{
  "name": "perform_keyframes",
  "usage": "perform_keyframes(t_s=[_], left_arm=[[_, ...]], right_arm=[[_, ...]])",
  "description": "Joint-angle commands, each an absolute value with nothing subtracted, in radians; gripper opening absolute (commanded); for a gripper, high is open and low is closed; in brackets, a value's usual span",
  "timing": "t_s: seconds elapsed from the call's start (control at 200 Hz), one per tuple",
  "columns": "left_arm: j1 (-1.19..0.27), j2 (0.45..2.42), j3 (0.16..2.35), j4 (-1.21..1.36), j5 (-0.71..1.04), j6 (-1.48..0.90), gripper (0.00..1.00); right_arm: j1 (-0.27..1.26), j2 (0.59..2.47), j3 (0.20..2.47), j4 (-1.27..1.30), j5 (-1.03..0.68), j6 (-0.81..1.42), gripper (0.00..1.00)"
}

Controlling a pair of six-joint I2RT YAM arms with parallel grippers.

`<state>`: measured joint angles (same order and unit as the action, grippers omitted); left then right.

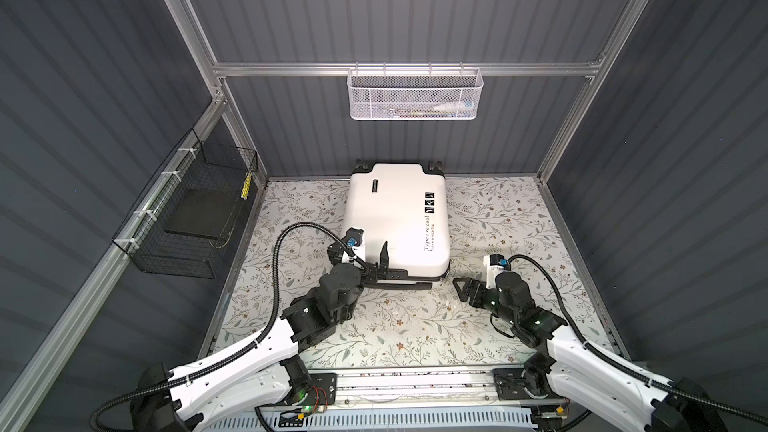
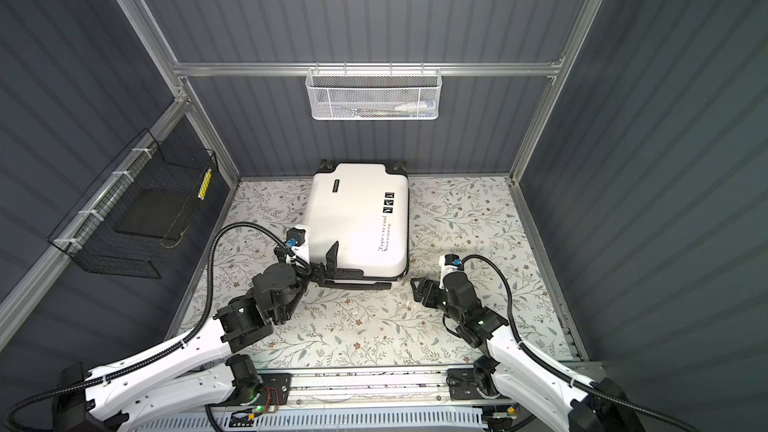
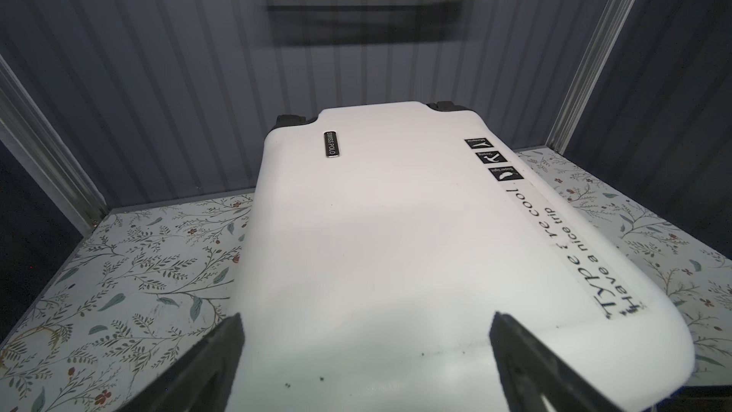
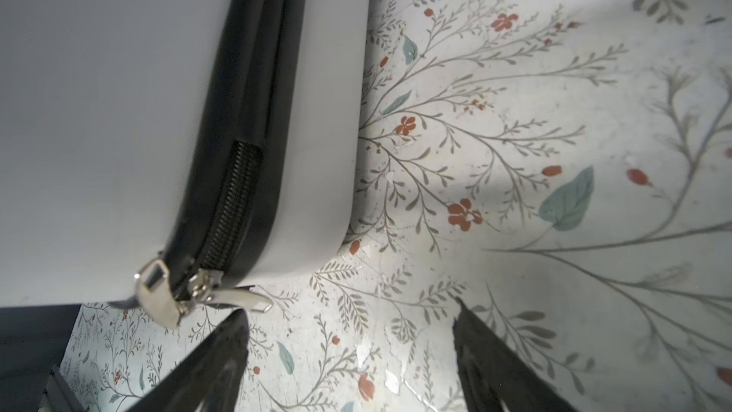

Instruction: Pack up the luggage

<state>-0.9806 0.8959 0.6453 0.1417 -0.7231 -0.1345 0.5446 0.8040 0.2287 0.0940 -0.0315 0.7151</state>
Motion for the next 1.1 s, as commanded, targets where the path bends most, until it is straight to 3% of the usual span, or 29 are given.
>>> perform_keyframes(t_s=[0.0,0.145,0.72,1.096], left_arm=[[-0.978,0.887,0.637,0.140,-0.733,-0.148,1.00],[-0.978,0.894,0.638,0.141,-0.726,-0.152,1.00],[-0.978,0.938,0.651,0.155,-0.706,-0.166,1.00],[-0.977,0.936,0.641,0.166,-0.709,-0.167,1.00]], right_arm=[[0.540,0.740,0.204,0.065,-0.044,0.748,0.80],[0.512,0.702,0.215,0.056,-0.070,0.758,0.81],[0.471,0.919,0.331,0.181,-0.283,0.751,0.79],[0.470,0.758,0.199,0.036,-0.267,0.788,0.77]])
